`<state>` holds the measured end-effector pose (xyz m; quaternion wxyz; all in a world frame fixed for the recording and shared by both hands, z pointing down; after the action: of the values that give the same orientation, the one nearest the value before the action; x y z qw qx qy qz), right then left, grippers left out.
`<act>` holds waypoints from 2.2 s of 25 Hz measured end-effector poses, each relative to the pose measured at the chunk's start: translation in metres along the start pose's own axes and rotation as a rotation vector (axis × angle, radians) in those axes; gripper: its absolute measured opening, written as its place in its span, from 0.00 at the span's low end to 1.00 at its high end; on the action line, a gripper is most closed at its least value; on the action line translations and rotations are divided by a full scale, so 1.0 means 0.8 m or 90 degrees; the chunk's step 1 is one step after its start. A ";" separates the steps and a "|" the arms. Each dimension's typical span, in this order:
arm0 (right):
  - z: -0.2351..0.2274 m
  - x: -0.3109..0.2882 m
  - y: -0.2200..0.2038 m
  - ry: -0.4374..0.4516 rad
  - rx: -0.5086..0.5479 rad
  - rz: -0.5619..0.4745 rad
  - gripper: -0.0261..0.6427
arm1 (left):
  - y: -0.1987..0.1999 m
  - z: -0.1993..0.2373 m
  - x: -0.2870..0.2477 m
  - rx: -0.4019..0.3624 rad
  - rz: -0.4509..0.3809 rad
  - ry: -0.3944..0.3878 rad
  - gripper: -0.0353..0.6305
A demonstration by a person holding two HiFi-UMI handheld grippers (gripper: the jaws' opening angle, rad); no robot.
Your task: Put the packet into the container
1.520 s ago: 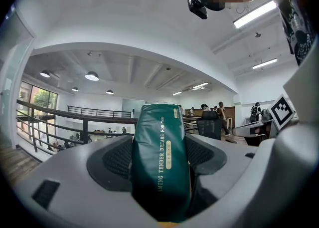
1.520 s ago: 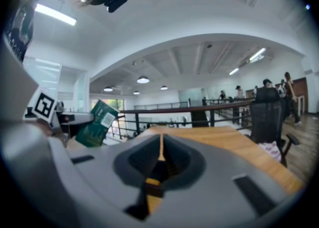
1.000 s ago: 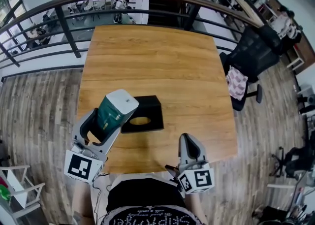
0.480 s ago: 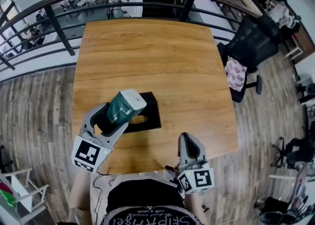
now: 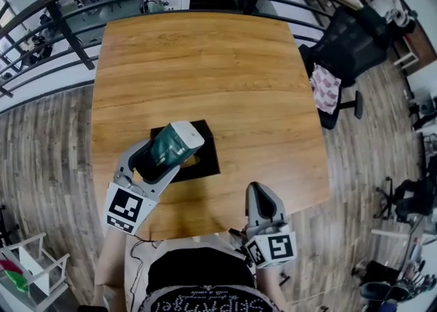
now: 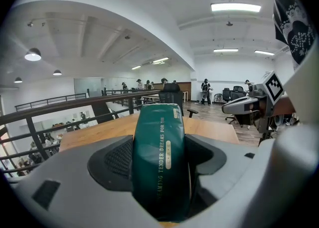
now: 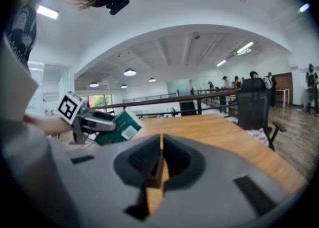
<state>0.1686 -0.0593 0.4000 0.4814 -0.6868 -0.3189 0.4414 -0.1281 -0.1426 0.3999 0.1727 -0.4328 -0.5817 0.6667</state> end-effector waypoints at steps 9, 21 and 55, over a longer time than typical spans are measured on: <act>0.003 -0.003 -0.010 0.005 -0.012 0.030 0.10 | -0.019 -0.007 -0.024 -0.008 0.029 -0.025 0.58; -0.006 -0.003 -0.014 -0.007 -0.024 0.040 0.10 | -0.053 -0.023 -0.058 -0.019 0.067 -0.037 0.58; -0.015 0.014 -0.020 -0.041 -0.037 0.042 0.10 | -0.086 -0.057 -0.120 -0.182 0.291 -0.156 0.57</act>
<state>0.1840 -0.0487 0.4132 0.4358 -0.6959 -0.3239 0.4699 -0.0571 -0.1665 0.5021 -0.1165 -0.4889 -0.5734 0.6470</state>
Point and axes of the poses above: the fingertips, and each gripper's own axes: x backward along the fingers, z to its left, y out of its top, the point moved 10 cm from there along x, backward along the fingers, and after that the axes turned 2 degrees about y, right-handed, at the moved point
